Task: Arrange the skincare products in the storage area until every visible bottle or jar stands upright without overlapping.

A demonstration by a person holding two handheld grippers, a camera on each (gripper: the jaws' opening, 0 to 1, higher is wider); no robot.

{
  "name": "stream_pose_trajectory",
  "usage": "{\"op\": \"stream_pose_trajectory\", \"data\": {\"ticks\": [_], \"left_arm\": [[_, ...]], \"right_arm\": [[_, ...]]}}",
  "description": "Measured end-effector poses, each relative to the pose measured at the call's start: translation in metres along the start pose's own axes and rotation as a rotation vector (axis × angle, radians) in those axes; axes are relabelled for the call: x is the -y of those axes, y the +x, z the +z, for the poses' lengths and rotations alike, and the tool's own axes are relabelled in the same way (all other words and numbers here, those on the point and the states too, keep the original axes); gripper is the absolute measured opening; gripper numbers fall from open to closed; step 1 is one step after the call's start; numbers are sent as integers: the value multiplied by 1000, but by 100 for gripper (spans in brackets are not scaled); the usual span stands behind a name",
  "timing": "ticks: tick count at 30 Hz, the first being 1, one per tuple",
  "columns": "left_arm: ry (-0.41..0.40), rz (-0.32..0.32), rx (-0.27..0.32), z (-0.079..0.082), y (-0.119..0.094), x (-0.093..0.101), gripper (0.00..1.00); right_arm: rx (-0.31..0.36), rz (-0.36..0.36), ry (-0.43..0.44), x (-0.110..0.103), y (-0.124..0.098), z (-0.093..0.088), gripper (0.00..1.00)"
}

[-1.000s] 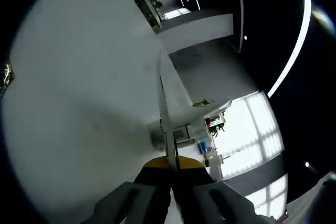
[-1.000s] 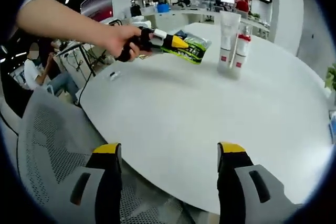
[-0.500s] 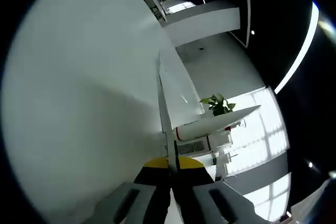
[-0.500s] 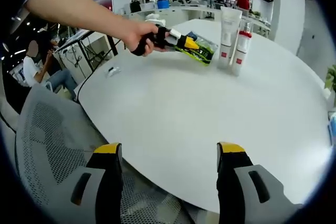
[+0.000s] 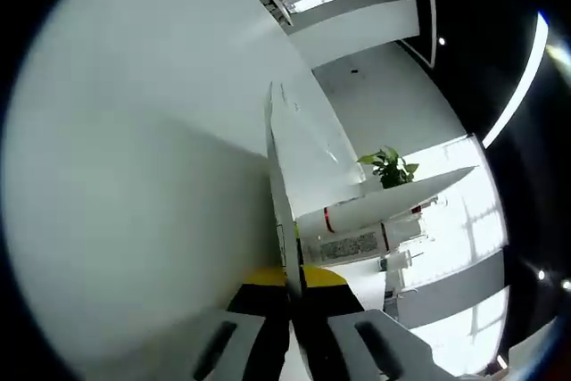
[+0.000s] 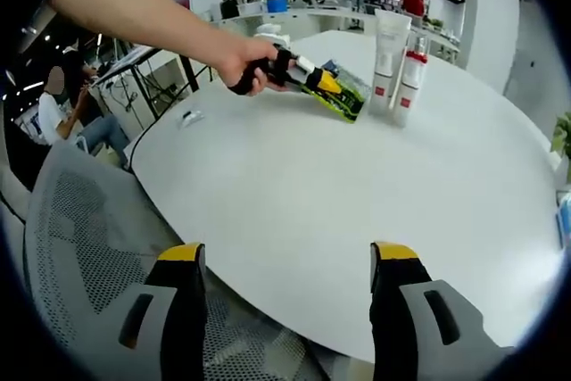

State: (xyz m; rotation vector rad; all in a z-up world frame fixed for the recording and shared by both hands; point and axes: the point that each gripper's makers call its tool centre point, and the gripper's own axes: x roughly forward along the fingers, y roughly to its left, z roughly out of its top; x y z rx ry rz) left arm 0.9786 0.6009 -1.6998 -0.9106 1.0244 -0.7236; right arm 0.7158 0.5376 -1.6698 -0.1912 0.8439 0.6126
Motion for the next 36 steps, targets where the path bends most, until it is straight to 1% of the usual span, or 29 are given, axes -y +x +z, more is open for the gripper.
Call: {"op": "stream_pose_trajectory", "data": {"ticks": [3, 5, 8, 9, 11, 13, 16, 19, 21, 25, 27, 29, 33, 36], "left_arm": [[7, 16, -11, 0, 3, 0, 2], [19, 57, -15, 1, 3, -3, 4], [23, 75, -27, 2, 5, -4, 5], [27, 91, -35, 2, 4, -5, 5], [38, 120, -42, 2, 3, -7, 6], [44, 126, -46, 1, 2, -4, 7], [63, 161, -70, -4, 0, -8, 10], [69, 158, -87, -6, -2, -7, 11], [82, 171, -92, -5, -4, -7, 12], [78, 188, -105, -6, -8, -7, 16], [91, 208, -114, -4, -9, -8, 18], [94, 227, -131, -6, -11, -6, 19], [85, 273, -160, -5, -13, -11, 19], [112, 309, -196, -5, -14, -13, 20]], "right_arm": [[6, -2, -5, 0, 0, 1, 71], [5, -5, -6, 1, 0, 1, 71], [4, -4, -4, 1, 0, 1, 71], [4, -4, -5, 1, 0, 1, 71], [6, -5, -8, 1, 0, 2, 71], [7, -5, -7, 1, 0, 2, 71], [9, -4, -10, 0, 0, 2, 72], [4, 1, -15, -1, 0, 1, 72], [7, -1, -19, 0, -1, 2, 72], [10, -6, -16, 1, -1, 2, 71], [13, -5, -17, 1, -1, 3, 71], [10, -3, -22, 0, -1, 2, 71], [14, -2, -28, 0, -2, 3, 71], [15, -3, -29, 0, -2, 3, 70]]}}
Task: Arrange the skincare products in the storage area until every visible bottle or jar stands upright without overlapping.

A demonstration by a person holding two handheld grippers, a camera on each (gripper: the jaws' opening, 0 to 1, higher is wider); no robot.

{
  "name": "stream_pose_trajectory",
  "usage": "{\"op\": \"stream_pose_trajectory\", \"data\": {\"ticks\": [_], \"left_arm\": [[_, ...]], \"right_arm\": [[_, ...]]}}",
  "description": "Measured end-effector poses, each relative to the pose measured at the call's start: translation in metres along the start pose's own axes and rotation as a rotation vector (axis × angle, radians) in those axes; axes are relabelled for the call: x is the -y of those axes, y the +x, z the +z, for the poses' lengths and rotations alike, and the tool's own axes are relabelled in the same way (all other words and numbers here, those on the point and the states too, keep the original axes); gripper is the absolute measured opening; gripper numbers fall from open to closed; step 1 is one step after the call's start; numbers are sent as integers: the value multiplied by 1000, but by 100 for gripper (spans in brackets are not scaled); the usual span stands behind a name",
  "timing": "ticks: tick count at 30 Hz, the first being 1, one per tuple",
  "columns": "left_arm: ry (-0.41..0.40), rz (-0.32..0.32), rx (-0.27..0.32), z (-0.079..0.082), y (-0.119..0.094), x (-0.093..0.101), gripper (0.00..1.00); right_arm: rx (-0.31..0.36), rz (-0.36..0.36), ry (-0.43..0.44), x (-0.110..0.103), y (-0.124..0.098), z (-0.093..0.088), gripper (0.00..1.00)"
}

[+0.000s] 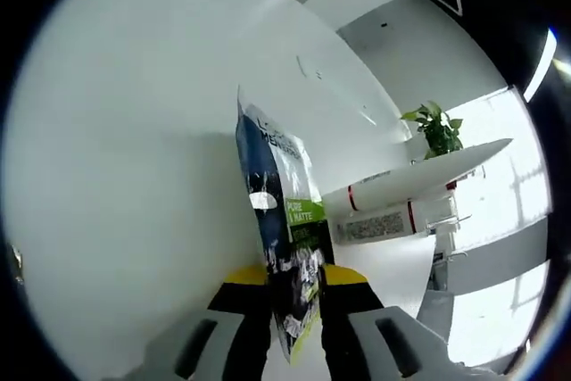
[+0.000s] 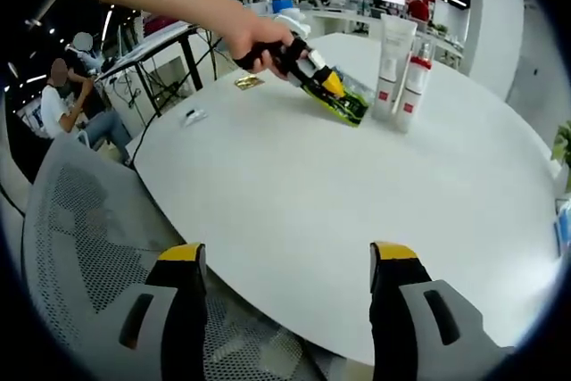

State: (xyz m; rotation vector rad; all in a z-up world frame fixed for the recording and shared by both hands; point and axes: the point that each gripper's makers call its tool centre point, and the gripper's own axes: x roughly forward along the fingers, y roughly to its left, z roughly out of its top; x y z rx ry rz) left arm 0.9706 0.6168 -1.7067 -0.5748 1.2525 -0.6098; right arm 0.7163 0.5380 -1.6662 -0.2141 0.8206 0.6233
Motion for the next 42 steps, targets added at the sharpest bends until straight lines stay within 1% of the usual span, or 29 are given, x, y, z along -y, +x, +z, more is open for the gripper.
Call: {"op": "stream_pose_trajectory", "data": {"ticks": [1, 3, 5, 8, 13, 15, 19, 23, 28, 32, 34, 37, 38, 42], "left_arm": [[22, 14, -13, 0, 0, 0, 20], [53, 18, -31, 2, 1, 3, 24], [55, 28, -45, 2, 2, 4, 28], [87, 64, -74, 1, 1, 2, 29], [104, 111, -102, 1, -3, -4, 30], [116, 142, -117, 2, -5, -9, 30], [124, 174, -122, 3, -9, -13, 33], [148, 201, -140, 1, -13, -16, 34], [168, 200, -176, -4, -17, -16, 35], [189, 222, -172, 1, -25, -21, 36], [203, 238, -157, 7, -28, -25, 35], [228, 249, -146, 11, -27, -28, 35], [256, 254, -129, 16, -25, -30, 35], [280, 262, -116, 19, -21, -29, 35]], "right_arm": [[1, 0, 0, 0, 0, 0, 70], [-3, 2, -4, 0, 0, -1, 70], [-3, 3, -8, -1, 0, -1, 70], [-4, 5, -10, -1, 0, -1, 69], [-8, 9, -15, -2, 0, -1, 69], [-8, 9, -16, -2, 0, -1, 69], [-15, 11, -18, -2, 1, -3, 68], [-17, 11, -21, -2, 0, -3, 68], [-18, 10, -23, -2, 1, -3, 67], [-21, 12, -27, -3, 1, -4, 67], [-21, 12, -26, -3, 1, -4, 67], [-24, 10, -25, -3, 1, -4, 67], [-25, 10, -25, -3, 1, -4, 67], [-31, 7, -25, -2, 1, -5, 67]]}}
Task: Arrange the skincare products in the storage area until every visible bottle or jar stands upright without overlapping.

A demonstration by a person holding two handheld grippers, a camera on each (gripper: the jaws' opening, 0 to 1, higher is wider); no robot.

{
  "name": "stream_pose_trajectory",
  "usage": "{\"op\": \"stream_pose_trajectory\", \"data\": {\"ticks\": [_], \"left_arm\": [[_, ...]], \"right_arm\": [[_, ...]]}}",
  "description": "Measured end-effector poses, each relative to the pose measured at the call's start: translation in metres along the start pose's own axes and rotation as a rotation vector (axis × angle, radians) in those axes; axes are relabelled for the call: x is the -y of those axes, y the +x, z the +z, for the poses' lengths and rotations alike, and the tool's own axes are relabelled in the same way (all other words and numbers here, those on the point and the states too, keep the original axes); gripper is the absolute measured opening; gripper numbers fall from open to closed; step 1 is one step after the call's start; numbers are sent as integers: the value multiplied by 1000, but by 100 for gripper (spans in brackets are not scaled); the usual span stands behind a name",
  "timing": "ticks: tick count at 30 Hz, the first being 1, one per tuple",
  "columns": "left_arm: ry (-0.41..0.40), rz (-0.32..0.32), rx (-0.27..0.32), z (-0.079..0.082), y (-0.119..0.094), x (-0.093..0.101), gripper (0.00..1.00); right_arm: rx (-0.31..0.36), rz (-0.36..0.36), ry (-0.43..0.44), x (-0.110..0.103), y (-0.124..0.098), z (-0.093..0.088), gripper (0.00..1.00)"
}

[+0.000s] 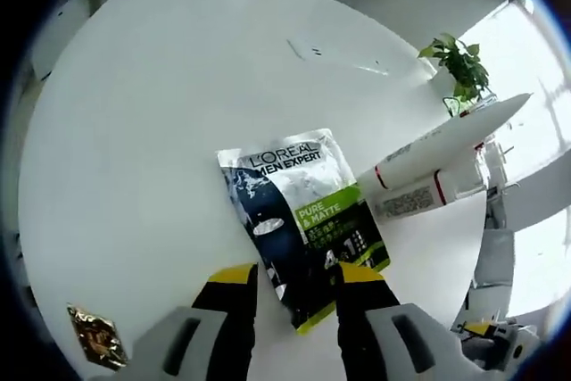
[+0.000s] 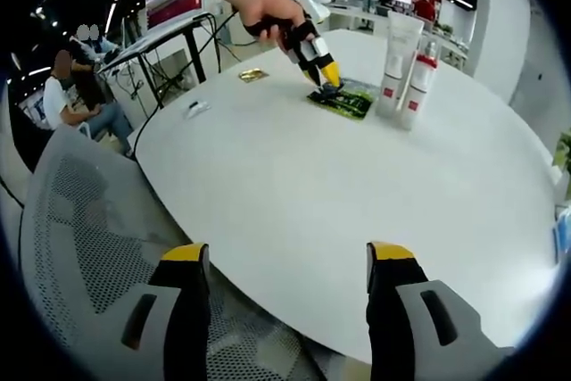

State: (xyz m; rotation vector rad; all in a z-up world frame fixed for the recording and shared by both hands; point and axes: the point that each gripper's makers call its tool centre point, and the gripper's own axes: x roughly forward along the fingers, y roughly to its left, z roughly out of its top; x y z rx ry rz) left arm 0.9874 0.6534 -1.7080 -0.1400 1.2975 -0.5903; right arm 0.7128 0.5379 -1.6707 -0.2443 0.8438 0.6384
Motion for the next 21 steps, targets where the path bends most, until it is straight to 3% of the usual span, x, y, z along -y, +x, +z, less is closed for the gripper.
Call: {"op": "stream_pose_trajectory", "data": {"ticks": [11, 21], "left_arm": [[59, 9, 14, 5, 9, 4, 36], [56, -5, 9, 3, 11, 9, 36]], "right_arm": [[-5, -8, 5, 2, 0, -1, 67], [-7, -7, -2, 2, 0, -2, 67]]}}
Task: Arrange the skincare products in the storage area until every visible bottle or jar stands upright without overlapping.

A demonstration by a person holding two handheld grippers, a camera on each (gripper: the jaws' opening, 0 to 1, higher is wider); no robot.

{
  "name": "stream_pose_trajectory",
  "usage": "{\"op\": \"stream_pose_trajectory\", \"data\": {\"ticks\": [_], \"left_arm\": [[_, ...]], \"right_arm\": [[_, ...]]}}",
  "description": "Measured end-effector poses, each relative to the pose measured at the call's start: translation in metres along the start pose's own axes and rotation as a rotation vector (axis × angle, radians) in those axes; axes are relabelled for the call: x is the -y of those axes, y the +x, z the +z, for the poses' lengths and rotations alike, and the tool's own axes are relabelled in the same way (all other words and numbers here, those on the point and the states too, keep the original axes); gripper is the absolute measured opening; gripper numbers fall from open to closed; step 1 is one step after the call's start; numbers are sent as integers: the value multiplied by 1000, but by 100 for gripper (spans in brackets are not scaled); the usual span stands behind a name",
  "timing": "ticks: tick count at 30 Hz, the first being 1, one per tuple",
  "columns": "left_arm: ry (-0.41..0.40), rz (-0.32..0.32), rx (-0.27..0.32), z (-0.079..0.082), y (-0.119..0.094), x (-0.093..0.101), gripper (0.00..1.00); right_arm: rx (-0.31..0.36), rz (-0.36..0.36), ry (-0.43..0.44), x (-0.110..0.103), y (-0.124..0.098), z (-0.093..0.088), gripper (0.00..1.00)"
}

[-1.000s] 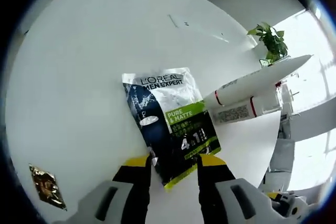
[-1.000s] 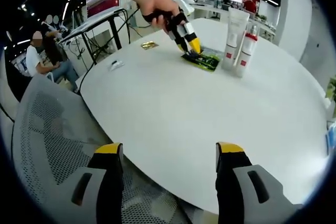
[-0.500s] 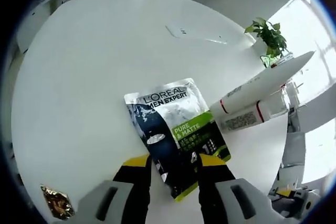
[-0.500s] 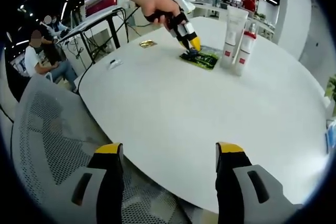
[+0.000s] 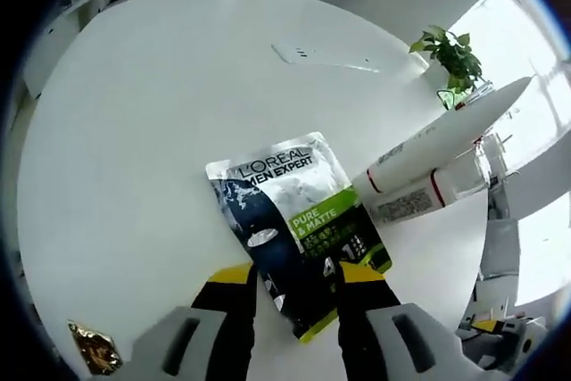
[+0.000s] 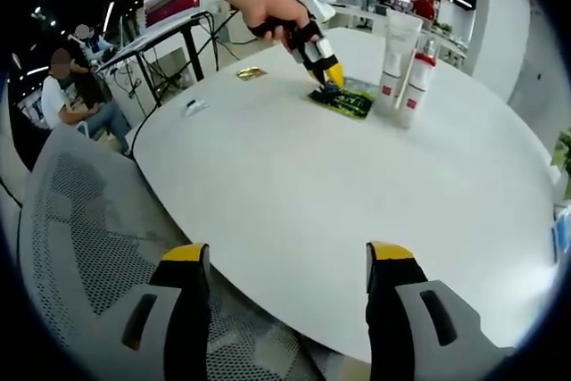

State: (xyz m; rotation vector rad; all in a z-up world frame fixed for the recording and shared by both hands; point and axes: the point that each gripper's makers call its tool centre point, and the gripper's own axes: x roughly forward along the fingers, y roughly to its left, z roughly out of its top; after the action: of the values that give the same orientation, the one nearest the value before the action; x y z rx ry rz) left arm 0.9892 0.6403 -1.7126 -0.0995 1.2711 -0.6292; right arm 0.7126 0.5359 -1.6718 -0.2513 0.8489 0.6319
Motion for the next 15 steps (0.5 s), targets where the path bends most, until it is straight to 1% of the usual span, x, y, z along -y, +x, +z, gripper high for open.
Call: {"op": "stream_pose_trajectory", "data": {"ticks": [2, 4, 6, 9, 13, 15], "left_arm": [[10, 11, 4, 2, -1, -3, 36], [-6, 3, 17, 5, -4, -4, 36], [-13, 3, 21, 4, -7, -4, 37], [18, 18, 22, 1, -15, -7, 39], [67, 37, 36, 0, -31, -20, 40], [99, 67, 65, 2, -41, -34, 42]], "right_arm": [[0, 1, -1, 0, 0, 0, 67], [-1, -4, -5, 1, 0, 0, 67], [2, -10, -7, 2, 0, 0, 67], [10, -11, -8, 2, -1, 2, 67], [4, -1, -26, -1, 0, 1, 67], [2, 1, -34, -2, 0, 1, 67]]}}
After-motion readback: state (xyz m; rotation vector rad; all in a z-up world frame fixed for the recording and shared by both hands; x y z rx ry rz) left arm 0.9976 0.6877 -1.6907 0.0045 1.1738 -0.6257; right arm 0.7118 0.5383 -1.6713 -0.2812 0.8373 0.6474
